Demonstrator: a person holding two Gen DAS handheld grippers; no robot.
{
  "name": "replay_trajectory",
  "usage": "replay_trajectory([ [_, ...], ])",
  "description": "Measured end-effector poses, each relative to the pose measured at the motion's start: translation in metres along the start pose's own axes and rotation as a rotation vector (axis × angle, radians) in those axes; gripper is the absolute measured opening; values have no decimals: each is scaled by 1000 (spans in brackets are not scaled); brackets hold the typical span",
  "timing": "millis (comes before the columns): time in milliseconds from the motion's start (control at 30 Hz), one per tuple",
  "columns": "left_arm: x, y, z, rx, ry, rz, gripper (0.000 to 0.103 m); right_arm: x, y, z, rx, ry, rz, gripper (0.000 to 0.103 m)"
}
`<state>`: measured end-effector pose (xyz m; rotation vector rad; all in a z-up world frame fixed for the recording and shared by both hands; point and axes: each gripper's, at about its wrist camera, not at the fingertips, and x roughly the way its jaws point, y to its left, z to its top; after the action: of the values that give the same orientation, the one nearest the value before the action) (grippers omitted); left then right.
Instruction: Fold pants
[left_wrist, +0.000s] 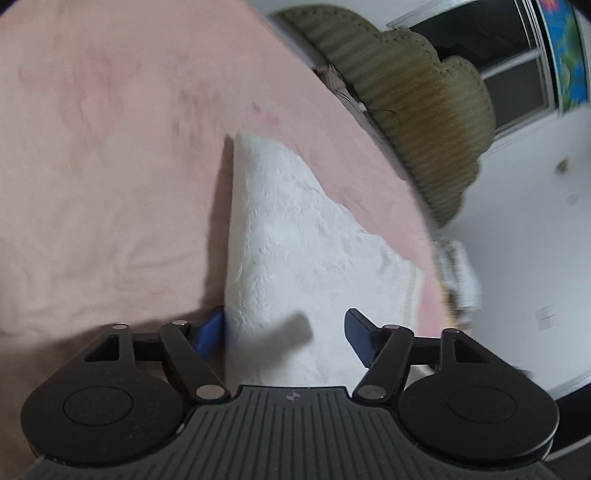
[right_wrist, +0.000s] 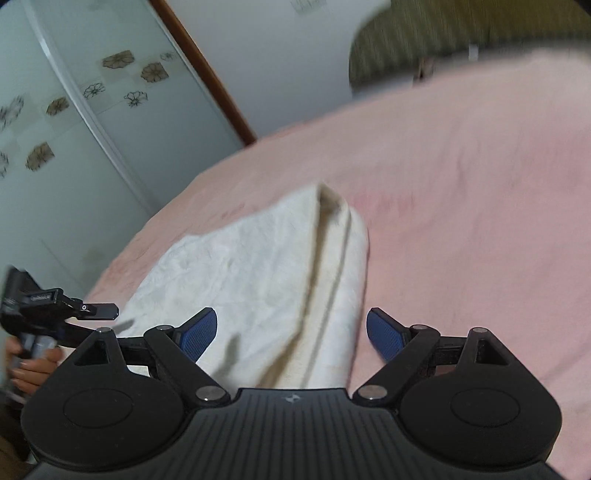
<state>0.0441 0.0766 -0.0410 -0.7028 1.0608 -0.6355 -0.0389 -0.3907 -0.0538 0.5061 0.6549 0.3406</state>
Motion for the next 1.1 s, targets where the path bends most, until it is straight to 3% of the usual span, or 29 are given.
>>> replay_trajectory([
  [133,5,14,10,-49,34,-103,77,8,-14,9,33,52,158,90],
  [267,14,12,16,-39,61,-133,81,27,-16,19,31,64,207,90],
  [333,20,6,15,-28,61,-109,82,34,-13,22,23,59,199,90],
  [467,26,-20,6,83,20,35,81,35,7,18,-71,40,97,90],
  [667,35,-70,-25,363,-94,347,82,21,31,-4,-169,-22,-105,88],
  [733,39,-81,-34,477,-154,474,89,12,36,-15,-188,-74,-197,93],
  [800,45,-87,-42,547,-211,568,103,3,37,-26,-176,-137,-283,103],
  [900,50,-89,-45,556,-231,608,103,0,32,-34,-109,-156,-296,103],
  [1100,51,-89,-51,555,-262,634,103,2,38,-32,-120,-150,-330,103],
])
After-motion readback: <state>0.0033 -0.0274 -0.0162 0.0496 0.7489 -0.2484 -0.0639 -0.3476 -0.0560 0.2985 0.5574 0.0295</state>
